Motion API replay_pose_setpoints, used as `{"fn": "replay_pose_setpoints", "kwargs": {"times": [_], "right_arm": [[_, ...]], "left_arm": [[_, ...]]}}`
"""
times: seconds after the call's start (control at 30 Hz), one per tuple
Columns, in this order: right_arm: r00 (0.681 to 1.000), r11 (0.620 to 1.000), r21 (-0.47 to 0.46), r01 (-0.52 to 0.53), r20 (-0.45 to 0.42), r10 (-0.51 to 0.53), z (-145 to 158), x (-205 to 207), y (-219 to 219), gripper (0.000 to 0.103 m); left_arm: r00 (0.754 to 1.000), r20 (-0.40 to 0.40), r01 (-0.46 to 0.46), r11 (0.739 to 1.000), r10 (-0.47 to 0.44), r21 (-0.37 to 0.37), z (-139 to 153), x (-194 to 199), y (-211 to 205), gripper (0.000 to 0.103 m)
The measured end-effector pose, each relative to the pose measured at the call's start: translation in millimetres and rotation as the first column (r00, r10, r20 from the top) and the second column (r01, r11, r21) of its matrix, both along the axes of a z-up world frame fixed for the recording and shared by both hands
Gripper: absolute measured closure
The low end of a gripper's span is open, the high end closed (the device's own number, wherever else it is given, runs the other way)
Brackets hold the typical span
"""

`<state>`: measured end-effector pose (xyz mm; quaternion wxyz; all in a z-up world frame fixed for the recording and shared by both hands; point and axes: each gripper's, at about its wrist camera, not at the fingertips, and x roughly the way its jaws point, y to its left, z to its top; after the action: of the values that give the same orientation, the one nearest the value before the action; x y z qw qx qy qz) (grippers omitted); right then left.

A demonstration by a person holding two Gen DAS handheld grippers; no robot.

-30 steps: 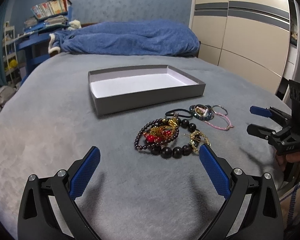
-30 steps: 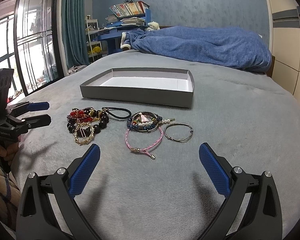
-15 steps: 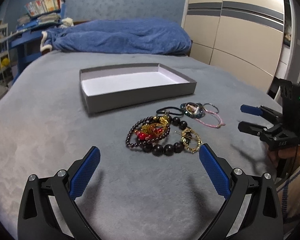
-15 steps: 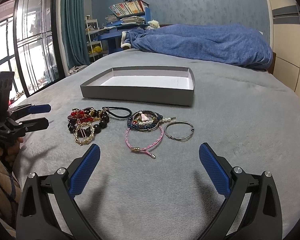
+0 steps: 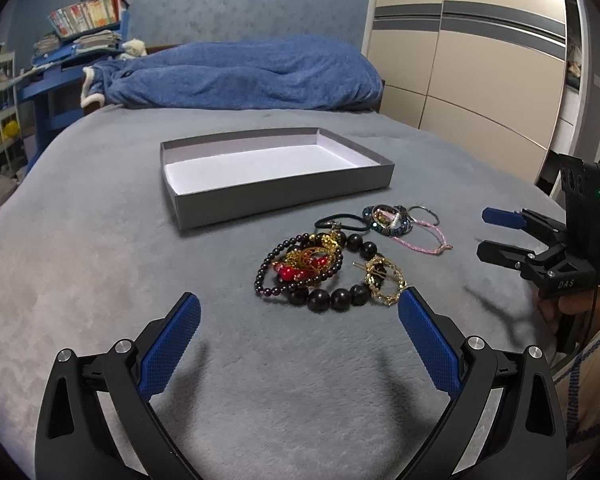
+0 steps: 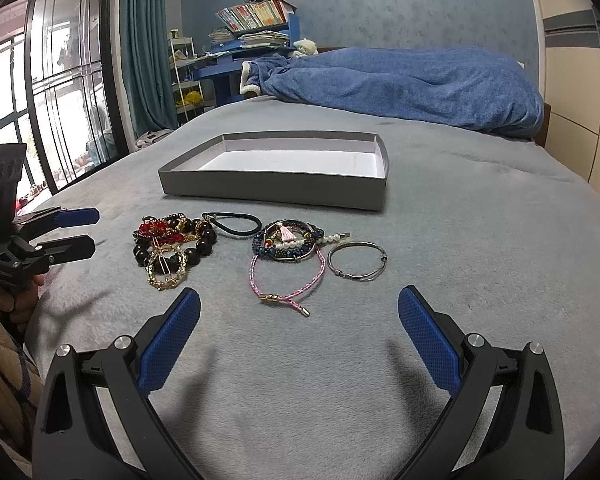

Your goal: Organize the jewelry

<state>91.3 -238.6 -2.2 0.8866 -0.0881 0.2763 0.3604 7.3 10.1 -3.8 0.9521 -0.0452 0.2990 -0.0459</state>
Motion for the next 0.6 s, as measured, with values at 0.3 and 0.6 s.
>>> {"fn": "replay_pose_setpoints", "kwargs": {"times": [0.3, 0.6], "right_arm": [[1.0, 1.0, -0.001, 0.0, -0.005, 0.0, -0.4, 0.8, -0.6, 0.005], [0.999, 0.998, 0.049, 0.033, -0.026, -0.032, 2.3, 5.7, -11.4, 0.005]], "left_arm": [[1.0, 0.001, 0.008, 1.0, -0.008, 0.005, 1.6, -0.7, -2.0, 0.005], [0.999, -0.03, 0.032, 0.999, -0.032, 0.016, 13.9, 9.6, -2.4, 0.007]]}}
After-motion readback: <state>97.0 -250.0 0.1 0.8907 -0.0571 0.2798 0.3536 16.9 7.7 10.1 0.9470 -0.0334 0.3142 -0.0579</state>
